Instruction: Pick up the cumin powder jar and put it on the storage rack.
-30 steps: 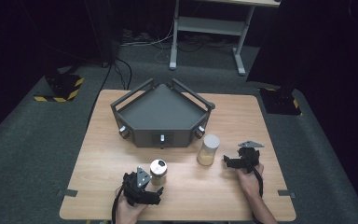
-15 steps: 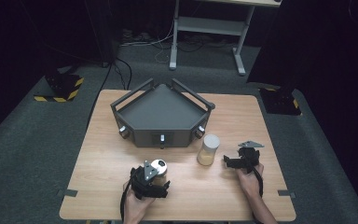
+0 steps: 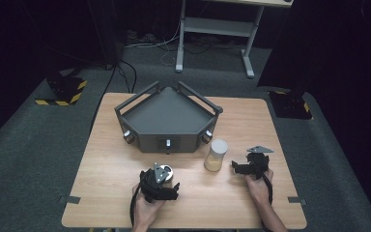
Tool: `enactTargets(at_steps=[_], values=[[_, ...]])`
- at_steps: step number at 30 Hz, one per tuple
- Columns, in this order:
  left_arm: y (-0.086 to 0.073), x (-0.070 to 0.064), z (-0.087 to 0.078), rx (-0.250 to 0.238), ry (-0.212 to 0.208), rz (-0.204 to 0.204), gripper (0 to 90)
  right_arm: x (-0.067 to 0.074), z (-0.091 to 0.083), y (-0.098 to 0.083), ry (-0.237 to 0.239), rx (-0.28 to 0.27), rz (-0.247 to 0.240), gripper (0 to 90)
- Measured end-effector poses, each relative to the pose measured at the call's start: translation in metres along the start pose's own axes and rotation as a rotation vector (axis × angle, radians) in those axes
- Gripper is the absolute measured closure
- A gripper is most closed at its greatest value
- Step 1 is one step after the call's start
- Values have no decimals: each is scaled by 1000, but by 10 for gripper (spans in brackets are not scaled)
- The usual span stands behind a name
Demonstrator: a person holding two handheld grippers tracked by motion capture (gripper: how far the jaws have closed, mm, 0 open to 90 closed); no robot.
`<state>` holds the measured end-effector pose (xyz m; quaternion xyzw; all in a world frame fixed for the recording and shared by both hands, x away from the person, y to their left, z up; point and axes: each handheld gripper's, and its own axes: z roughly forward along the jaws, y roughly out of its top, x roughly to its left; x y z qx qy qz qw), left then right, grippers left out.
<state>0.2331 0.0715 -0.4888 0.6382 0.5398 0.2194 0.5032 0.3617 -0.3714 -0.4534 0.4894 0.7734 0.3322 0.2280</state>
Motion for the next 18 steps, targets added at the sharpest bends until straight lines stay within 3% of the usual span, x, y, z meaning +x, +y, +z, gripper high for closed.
enactTargets(at_steps=[18], values=[[-2, -6, 6, -12, 27, 7, 151, 0, 0, 0, 0, 0, -2, 4]])
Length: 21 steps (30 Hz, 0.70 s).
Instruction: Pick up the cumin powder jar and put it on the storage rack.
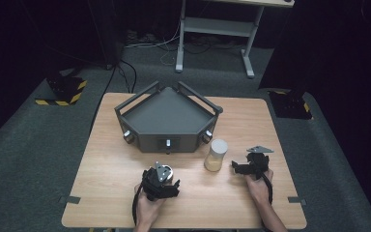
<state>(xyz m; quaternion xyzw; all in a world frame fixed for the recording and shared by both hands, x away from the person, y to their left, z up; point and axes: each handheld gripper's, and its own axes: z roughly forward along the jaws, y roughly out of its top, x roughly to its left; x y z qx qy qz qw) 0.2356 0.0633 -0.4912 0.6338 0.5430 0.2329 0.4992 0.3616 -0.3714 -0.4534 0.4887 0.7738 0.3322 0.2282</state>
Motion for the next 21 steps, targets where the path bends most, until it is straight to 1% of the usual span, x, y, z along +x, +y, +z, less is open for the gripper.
enactTargets(at_steps=[2, 9, 15, 17, 21], values=[[0, 0, 0, -2, 3, 6, 168, 0, 0, 0, 0, 0, 0, 4], [-1, 1, 1, -8, 1, -16, 222, 0, 0, 0, -1, 0, 0, 5], [-2, 3, 2, -8, -2, -27, 267, 0, 0, 0, -1, 0, 0, 5], [-1, 4, 2, -1, -3, -26, 284, 0, 0, 0, -1, 0, 0, 5], [-2, 4, 2, -5, -7, -26, 309, 0, 0, 0, -1, -1, 0, 5]])
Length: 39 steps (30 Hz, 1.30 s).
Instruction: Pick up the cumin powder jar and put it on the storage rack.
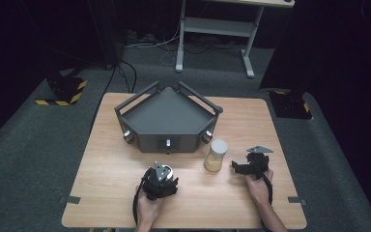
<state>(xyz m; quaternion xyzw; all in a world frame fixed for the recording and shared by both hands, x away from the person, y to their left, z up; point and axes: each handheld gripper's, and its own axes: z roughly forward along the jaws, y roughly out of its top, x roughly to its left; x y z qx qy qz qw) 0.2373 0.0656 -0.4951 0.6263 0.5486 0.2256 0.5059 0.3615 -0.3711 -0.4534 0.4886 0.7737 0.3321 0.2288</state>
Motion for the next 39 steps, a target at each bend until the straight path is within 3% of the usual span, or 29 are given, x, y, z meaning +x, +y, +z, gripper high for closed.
enactTargets(at_steps=[9, 10, 25, 26, 35, 37, 39], values=[[-2, 1, 0, -13, -5, -2, 314, 0, 0, 0, 0, 0, 0, 5], [34, 17, -11, 200, -6, 300, 314, 0, 0, 0, 0, 0, 0, 5], [39, 18, -18, 174, -7, 295, 315, 0, 0, 0, 1, 0, 1, 5], [52, 20, -21, 234, -18, 348, 315, 0, 0, 0, 2, 0, 0, 6], [68, 11, -29, 191, -27, 351, 315, -1, 0, 0, 3, -1, 0, 9], [82, 12, -32, 224, -33, 412, 315, -1, 0, 0, 3, -2, 0, 10], [87, 11, -32, 218, -40, 406, 315, -1, 0, 0, 3, -2, 0, 10]])
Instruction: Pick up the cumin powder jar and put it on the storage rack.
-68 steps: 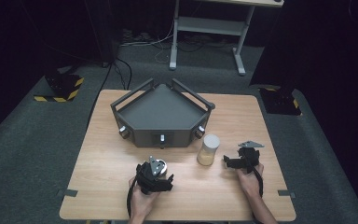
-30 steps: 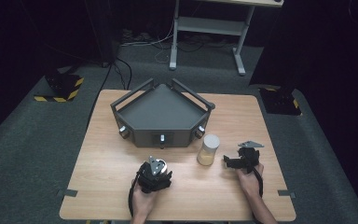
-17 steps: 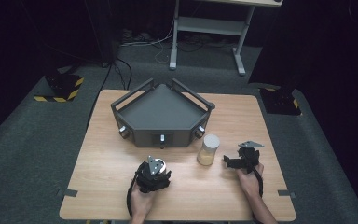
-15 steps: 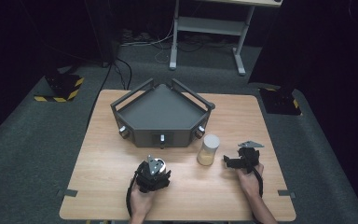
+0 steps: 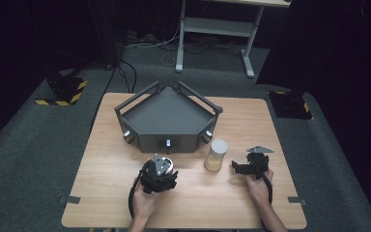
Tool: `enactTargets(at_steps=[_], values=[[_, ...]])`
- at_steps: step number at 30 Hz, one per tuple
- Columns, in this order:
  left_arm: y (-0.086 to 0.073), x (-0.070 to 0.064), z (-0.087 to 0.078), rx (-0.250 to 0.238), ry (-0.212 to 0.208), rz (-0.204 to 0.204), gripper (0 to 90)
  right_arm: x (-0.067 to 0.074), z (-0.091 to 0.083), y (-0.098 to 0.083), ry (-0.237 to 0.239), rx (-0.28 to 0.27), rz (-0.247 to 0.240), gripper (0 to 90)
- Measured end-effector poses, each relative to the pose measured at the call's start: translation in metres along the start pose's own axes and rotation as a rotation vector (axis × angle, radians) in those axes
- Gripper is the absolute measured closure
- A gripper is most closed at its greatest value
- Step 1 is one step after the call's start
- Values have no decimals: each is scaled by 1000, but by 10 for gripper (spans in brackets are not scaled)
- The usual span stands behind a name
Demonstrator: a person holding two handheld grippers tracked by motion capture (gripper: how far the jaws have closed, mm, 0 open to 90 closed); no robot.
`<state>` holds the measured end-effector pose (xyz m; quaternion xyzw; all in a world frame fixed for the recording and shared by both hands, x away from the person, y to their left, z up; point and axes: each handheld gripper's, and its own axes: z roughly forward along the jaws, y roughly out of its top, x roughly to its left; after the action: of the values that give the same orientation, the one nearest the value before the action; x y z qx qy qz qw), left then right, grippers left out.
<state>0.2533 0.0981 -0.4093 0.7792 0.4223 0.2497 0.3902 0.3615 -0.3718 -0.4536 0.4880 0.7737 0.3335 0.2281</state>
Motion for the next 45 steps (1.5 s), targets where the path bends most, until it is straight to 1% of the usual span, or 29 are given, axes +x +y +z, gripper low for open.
enactTargets(at_steps=[1, 3, 4, 6, 8, 9, 13, 18, 20, 21, 22, 23, 24, 26, 32, 35, 36, 37, 38, 39, 40, 41, 43, 44, 45], values=[[-1, -1, 1, -26, -6, -32, 315, 0, 0, 0, 0, 0, 0, 10], [4, 1, -2, -26, -13, -30, 315, 0, 0, 0, 0, 0, 0, 12], [9, 4, -4, -21, -19, -22, 315, 0, 0, 0, 0, -1, 0, 14], [12, 5, -5, -21, -22, -19, 315, 0, 0, 0, 0, -2, -1, 15], [19, 9, -9, -19, -33, -10, 315, 0, 0, 0, 0, -2, -1, 15], [26, 14, -12, -13, -40, 4, 315, 0, 0, 0, -1, -2, -1, 16], [38, 23, -16, -18, -57, -5, 315, 0, 0, 0, -1, -2, -1, 16], [55, 33, -20, -22, -59, -15, 315, 0, 0, 0, -3, -2, -1, 18], [62, 39, -22, -24, -57, -27, 315, 0, 0, 0, -3, -3, -1, 18], [62, 39, -22, -24, -57, -27, 315, 0, 0, 0, -3, -3, -1, 18], [61, 40, -19, -73, -42, -76, 316, 1, 0, -1, -3, -3, -1, 19], [65, 43, -21, -62, -44, -68, 315, 1, 0, -1, -4, -3, -1, 19], [73, 49, -24, -32, -53, -49, 316, 1, 0, -1, -3, -3, -1, 19], [77, 54, -25, -37, -52, -62, 316, 1, 0, -1, -4, -3, -1, 20], [96, 63, -19, -28, -26, -108, 315, 1, 0, -1, -4, -3, -1, 20], [107, 63, -14, -21, -4, -113, 316, 1, 0, -1, -4, -3, -1, 20], [107, 63, -14, -21, -4, -113, 315, 1, 0, -1, -4, -3, -1, 20], [112, 64, -11, -16, 5, -107, 315, 1, 0, 0, -4, -1, 0, 20], [115, 65, -9, -17, 10, -111, 315, 0, 0, 0, -3, -1, 0, 20], [105, 55, 1, -105, 39, -189, 316, 0, 0, 0, -2, -1, 0, 20], [115, 62, -1, -51, 29, -146, 316, 0, 0, 0, -2, -1, 0, 20], [116, 63, 2, -57, 37, -157, 316, 0, 0, 0, -1, -1, 2, 20], [120, 66, 7, -53, 52, -163, 316, 0, 0, 0, -1, -1, 1, 20], [123, 69, 13, -48, 62, -178, 316, 0, 0, 0, -1, -1, 2, 20], [123, 69, 13, -48, 62, -178, 316, 0, 0, 0, -1, -1, 2, 20]])
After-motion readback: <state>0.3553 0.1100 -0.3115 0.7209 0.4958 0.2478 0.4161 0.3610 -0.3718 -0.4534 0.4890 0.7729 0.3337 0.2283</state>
